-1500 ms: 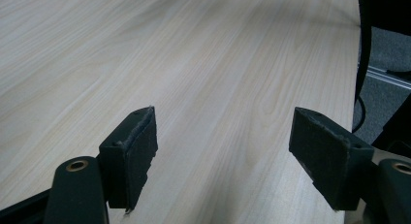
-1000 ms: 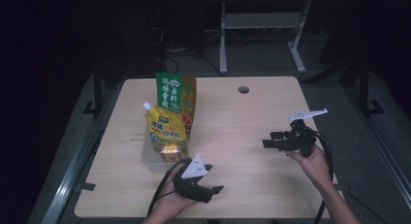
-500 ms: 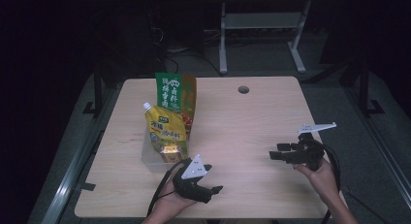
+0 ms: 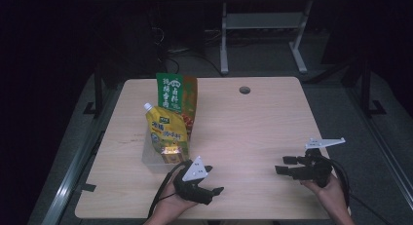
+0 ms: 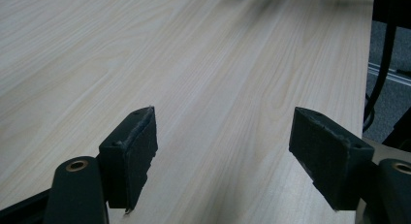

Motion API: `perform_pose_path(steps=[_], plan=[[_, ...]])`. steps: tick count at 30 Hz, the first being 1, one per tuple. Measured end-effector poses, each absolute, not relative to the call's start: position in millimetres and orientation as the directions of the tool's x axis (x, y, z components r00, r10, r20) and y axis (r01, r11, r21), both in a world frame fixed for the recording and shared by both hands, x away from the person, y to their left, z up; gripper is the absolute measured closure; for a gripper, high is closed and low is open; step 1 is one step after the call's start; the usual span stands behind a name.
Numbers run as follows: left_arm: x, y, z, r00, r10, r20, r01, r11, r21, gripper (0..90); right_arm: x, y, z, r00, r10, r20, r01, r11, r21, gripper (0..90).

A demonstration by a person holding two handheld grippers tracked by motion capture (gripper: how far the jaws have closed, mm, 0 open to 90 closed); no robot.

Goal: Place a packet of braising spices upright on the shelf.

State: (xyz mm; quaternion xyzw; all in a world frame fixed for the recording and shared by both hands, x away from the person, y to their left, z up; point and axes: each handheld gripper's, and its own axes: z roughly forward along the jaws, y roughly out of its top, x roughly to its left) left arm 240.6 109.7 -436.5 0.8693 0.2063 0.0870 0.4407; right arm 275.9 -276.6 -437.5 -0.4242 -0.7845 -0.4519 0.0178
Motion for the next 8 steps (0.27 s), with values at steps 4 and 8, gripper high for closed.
perform_pose_path(steps=[4,8], plan=[[239.4,109.1,-437.5,0.900,0.434,-0.026,0.279,-0.531,0.800,24.0,263.2,-277.3,-442.9,-0.641,0.656,0.398,0.669,0.223,0.709,31.3],[239.0,109.1,-437.3,0.900,0.434,-0.027,0.279,-0.530,0.801,23.9,258.5,-276.9,-444.8,-0.641,0.661,0.391,0.666,0.225,0.712,30.0]])
